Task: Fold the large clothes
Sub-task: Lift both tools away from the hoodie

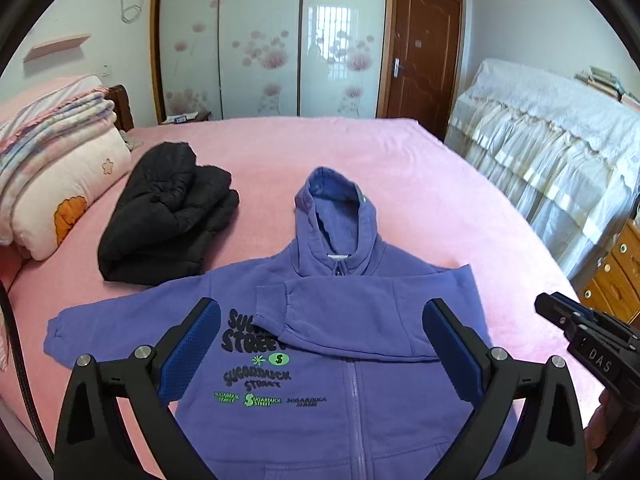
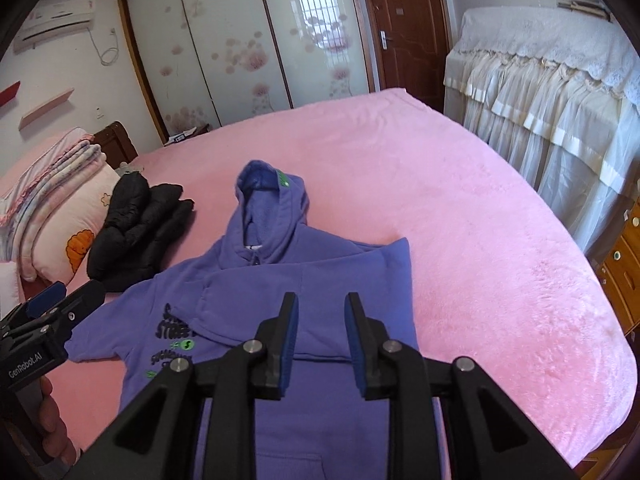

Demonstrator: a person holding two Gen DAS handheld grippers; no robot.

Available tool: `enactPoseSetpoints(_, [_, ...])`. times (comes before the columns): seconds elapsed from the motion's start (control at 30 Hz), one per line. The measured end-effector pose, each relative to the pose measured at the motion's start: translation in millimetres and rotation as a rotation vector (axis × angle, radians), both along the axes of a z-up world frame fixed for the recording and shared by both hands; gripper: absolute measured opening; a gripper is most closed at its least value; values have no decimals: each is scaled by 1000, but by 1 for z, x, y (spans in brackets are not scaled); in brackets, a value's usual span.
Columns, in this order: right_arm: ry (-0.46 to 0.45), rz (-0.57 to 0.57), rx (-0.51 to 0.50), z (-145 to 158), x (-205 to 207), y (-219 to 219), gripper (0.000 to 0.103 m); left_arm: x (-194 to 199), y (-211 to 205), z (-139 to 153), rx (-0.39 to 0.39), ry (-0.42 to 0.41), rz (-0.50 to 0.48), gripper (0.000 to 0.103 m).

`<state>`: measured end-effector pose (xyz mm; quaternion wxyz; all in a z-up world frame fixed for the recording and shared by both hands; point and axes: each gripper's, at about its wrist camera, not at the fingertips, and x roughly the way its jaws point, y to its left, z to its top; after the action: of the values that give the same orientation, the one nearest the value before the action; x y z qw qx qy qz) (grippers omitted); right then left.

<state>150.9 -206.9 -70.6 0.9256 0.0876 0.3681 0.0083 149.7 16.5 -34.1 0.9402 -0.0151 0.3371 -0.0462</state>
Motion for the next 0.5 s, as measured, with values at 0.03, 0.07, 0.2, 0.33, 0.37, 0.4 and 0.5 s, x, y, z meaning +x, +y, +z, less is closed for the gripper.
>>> enactPoseSetpoints(0.03, [-9, 7, -2, 5, -4, 4, 28, -5, 2, 3, -6, -4, 3, 101])
enactPoseSetpoints(0.07, [-16, 15, -6, 10, -9, 8, 29, -13, 6, 8, -17, -7, 8, 101])
enactPoseSetpoints(0.2, [-50, 52, -21, 29, -25, 29, 32, -33, 21, 19, -53, -16, 28, 101])
enactPoseSetpoints(0.33, [-61, 87, -56, 40, -33, 54, 41, -44, 44, 27, -65, -12, 63, 102])
enactPoseSetpoints(0.37, [-68, 97, -64, 42, -34, 61, 43, -48, 54, 29, -70, -16, 79, 102])
enactPoseSetpoints(0.4, [-78, 108, -72, 45, -35, 68, 44, -49, 61, 29, -72, -16, 95, 102])
enactPoseSetpoints(0.5, [-99, 147, -85, 51, -38, 90, 46, -52, 90, 29, -100, -9, 158, 102])
